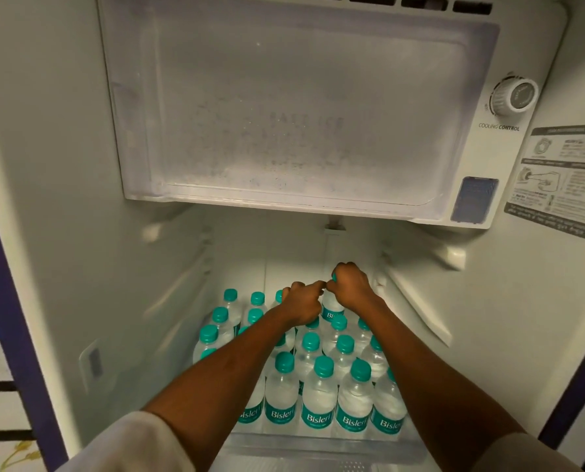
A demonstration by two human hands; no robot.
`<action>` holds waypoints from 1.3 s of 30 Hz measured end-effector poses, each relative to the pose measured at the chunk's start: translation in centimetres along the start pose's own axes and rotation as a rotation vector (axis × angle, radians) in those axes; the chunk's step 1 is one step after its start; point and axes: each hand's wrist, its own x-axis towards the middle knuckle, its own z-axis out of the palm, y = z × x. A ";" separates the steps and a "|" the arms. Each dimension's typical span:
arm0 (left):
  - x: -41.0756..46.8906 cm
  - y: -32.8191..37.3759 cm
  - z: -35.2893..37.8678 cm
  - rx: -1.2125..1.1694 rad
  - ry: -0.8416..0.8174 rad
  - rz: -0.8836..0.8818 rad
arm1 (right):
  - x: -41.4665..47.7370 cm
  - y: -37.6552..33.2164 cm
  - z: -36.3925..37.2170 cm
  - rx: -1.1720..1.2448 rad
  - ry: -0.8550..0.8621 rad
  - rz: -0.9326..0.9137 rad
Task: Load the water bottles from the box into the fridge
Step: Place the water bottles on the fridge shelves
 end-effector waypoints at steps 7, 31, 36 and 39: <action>-0.1 0.1 0.1 0.134 -0.034 0.017 | 0.1 0.7 1.4 0.001 -0.043 0.001; -1.7 -0.1 0.3 0.201 0.011 0.059 | -0.1 1.5 3.7 -0.025 -0.185 0.025; -1.9 0.2 0.1 0.205 0.025 0.059 | -0.2 1.0 3.4 -0.052 -0.199 0.042; -2.1 0.2 -0.1 0.203 0.059 0.053 | -0.4 0.8 3.3 -0.102 -0.204 0.042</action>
